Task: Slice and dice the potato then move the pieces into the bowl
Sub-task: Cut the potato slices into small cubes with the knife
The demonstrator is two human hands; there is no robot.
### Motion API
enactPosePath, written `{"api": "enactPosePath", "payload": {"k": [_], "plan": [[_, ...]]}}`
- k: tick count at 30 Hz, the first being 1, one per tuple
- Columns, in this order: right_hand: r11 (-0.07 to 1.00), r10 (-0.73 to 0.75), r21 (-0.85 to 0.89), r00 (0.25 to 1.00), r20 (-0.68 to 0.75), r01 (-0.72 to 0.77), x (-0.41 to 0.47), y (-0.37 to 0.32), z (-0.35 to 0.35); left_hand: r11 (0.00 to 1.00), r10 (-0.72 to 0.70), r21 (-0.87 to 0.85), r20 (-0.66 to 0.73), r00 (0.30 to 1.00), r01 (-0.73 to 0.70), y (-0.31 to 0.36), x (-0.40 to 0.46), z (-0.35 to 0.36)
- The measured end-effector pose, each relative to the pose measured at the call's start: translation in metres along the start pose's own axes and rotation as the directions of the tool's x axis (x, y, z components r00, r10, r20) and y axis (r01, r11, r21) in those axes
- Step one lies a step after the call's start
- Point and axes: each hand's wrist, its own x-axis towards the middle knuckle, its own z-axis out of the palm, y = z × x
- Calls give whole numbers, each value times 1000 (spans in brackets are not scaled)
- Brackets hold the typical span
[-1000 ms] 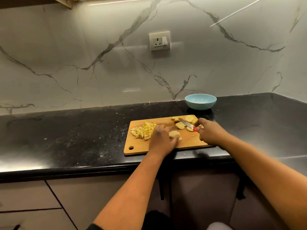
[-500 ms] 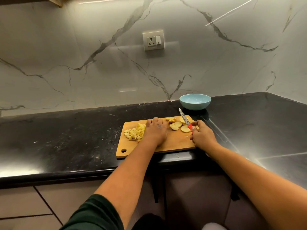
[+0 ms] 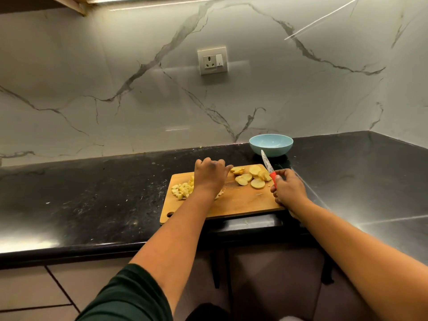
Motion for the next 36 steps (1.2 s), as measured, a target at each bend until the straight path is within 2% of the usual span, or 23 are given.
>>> {"api": "enactPosePath", "payload": {"k": [2, 4, 8, 11, 14, 18, 33, 36], "plan": [[999, 27, 40, 1000, 2, -27, 3, 2, 3, 999, 4, -33, 40, 999, -3, 8, 9, 1], [995, 48, 84, 999, -2, -48, 5, 3, 5, 994, 57, -96, 165, 985, -42, 18, 21, 5], [989, 86, 123, 996, -14, -83, 11, 3, 6, 965, 144, -259, 391, 909, -42, 44, 44, 11], [986, 114, 122, 993, -9, -112, 15, 3, 8, 928, 151, -368, 495, 856, 49, 54, 59, 18], [974, 137, 184, 990, -29, -130, 18, 5, 8, 890, 225, -449, 591, 774, 84, 56, 72, 24], [975, 154, 167, 988, -33, -146, 22, 5, 9, 886, 260, -454, 653, 711, 93, 55, 85, 26], [980, 166, 113, 986, -7, -164, 23, 5, 10, 842, 223, -537, 438, 871, 55, 32, 86, 12], [982, 162, 99, 987, -3, -161, 22, 4, 10, 837, 225, -546, 411, 883, 41, 32, 85, 6]]}}
